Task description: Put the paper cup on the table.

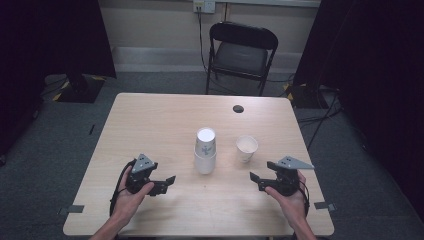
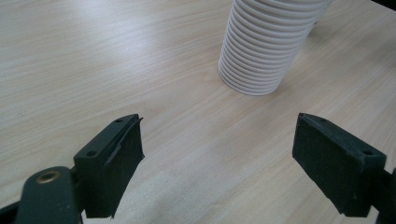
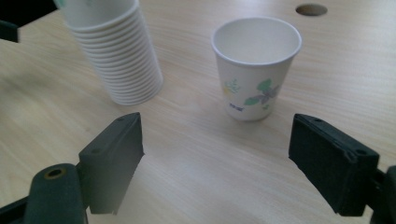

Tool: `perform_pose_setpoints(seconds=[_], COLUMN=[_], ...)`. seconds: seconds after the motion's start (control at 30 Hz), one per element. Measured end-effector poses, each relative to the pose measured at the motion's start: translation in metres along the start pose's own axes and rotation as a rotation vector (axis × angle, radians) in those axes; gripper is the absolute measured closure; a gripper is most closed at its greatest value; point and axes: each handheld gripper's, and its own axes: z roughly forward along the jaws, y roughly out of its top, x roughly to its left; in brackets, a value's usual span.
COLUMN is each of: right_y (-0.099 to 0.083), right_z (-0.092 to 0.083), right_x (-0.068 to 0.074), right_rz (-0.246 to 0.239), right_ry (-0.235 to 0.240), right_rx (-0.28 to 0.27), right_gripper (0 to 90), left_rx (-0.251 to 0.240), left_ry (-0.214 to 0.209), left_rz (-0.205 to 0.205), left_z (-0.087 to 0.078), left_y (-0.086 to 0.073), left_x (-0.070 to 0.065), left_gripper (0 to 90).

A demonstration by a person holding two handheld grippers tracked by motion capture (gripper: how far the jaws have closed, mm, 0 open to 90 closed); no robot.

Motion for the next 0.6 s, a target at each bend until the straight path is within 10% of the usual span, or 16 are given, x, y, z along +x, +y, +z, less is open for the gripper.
perform_pose_setpoints(seconds=[0.27,0.6], right_y=[-0.012,-0.031], right_z=[-0.018,0.0], right_x=[0.017,0.022], right_rz=[-0.031,-0.034], right_ry=[0.012,0.034], right_rx=[0.002,0.088], right_gripper=[18.1,18.3], left_rx=[0.002,0.016], left_ry=[0.0,-0.015], left_rz=[-0.008,0.004], left_z=[0.002,0.004], left_y=[-0.002,-0.003], left_x=[0.0,0.0], left_gripper=[15.8,15.8])
